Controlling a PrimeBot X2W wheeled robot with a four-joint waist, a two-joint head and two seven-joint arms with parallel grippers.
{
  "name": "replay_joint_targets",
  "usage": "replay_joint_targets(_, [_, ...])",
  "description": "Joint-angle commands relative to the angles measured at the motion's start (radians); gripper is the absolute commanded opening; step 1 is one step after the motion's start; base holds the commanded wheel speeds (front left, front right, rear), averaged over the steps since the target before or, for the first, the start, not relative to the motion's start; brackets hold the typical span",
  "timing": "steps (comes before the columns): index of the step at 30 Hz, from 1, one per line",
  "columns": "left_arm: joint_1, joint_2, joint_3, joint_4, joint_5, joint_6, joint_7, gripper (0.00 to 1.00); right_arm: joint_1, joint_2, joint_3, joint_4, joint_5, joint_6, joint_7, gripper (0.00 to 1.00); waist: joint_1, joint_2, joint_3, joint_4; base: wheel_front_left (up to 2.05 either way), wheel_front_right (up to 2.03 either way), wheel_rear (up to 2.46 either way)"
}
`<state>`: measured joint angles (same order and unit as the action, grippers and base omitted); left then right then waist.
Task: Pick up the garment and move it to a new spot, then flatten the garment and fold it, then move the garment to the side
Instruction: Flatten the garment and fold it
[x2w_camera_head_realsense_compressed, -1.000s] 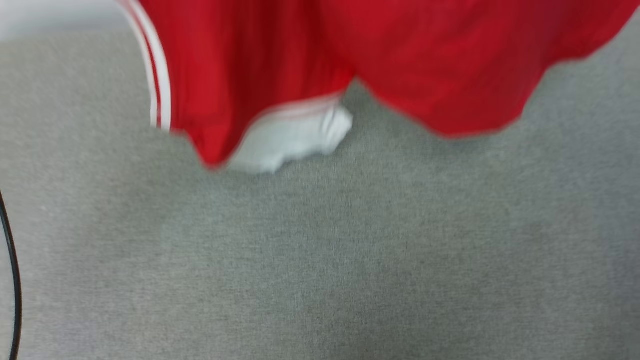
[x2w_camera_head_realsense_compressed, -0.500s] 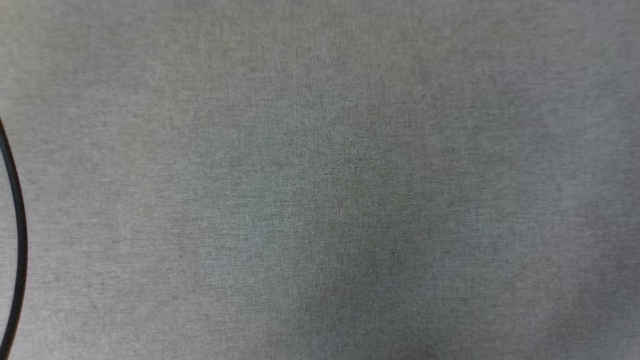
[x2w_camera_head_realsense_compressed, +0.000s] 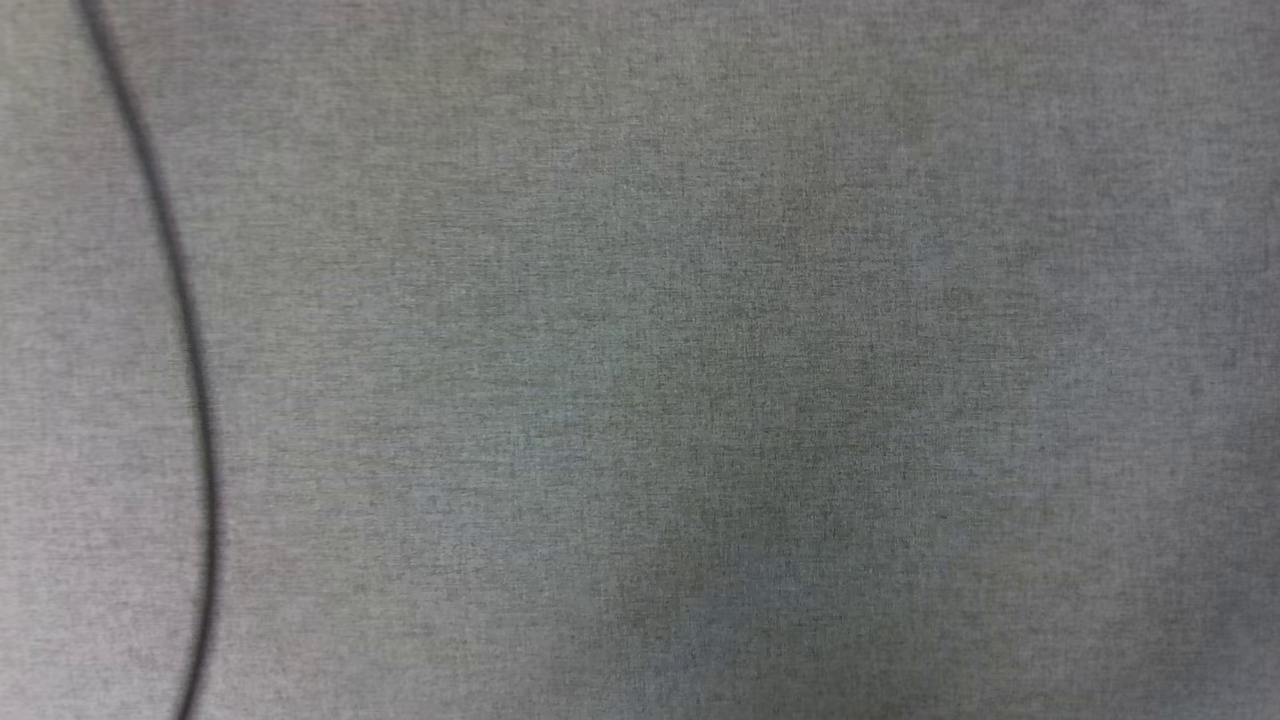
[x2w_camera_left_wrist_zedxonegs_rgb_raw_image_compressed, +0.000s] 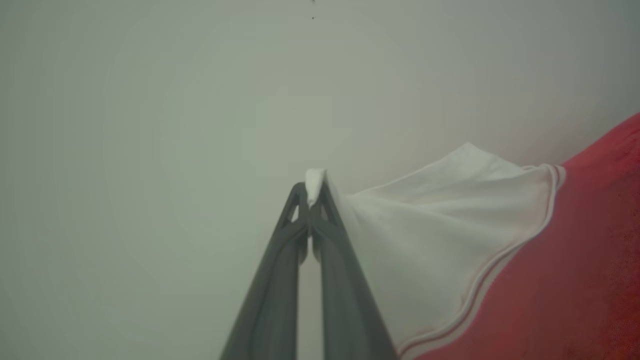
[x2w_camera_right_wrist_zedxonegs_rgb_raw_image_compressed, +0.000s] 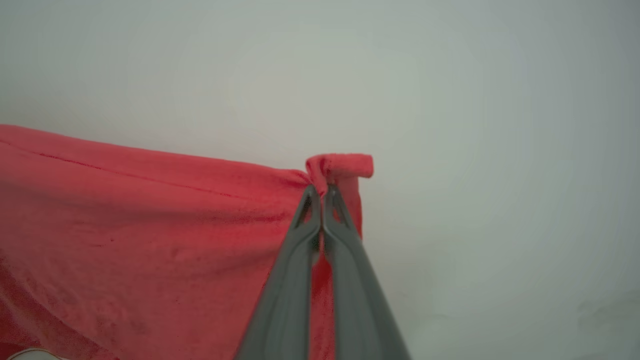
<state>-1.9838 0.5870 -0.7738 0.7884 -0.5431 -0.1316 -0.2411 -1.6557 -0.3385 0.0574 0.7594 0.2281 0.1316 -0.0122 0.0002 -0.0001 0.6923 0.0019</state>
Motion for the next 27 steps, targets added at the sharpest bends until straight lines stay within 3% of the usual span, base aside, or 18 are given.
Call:
replay_joint_targets(1, [0.051, -0.008, -0.012, -0.001, -0.012, 0.002, -0.011, 0.0, 0.038, 0.01, 0.01, 0.019, 0.009, -0.002, -0.021, 0.0, -0.0002, 0.0001, -0.007, 0.005, 0.0, 0.0, 0.0])
replay_joint_targets(5, [0.201, -0.024, -0.033, -0.036, -0.045, 0.002, -0.024, 0.0, 0.118, 0.026, 0.051, 0.047, 0.033, -0.002, -0.068, 0.0, -0.0002, 0.0001, -0.036, 0.011, 0.0, 0.0, 0.0])
replay_joint_targets(14, [0.603, -0.037, 0.031, -0.221, -0.073, 0.009, -0.026, 0.0, 0.384, 0.033, 0.103, 0.066, 0.11, -0.002, -0.121, 0.0, -0.0002, 0.0001, -0.17, 0.013, 0.0, 0.0, 0.0])
replay_joint_targets(27, [1.221, 0.041, -0.019, -0.459, -0.181, 0.081, 0.004, 0.0, 0.845, 0.001, 0.139, 0.026, 0.314, -0.002, -0.073, 0.0, -0.0002, 0.0001, -0.416, 0.036, 0.0, 0.0, 0.0])
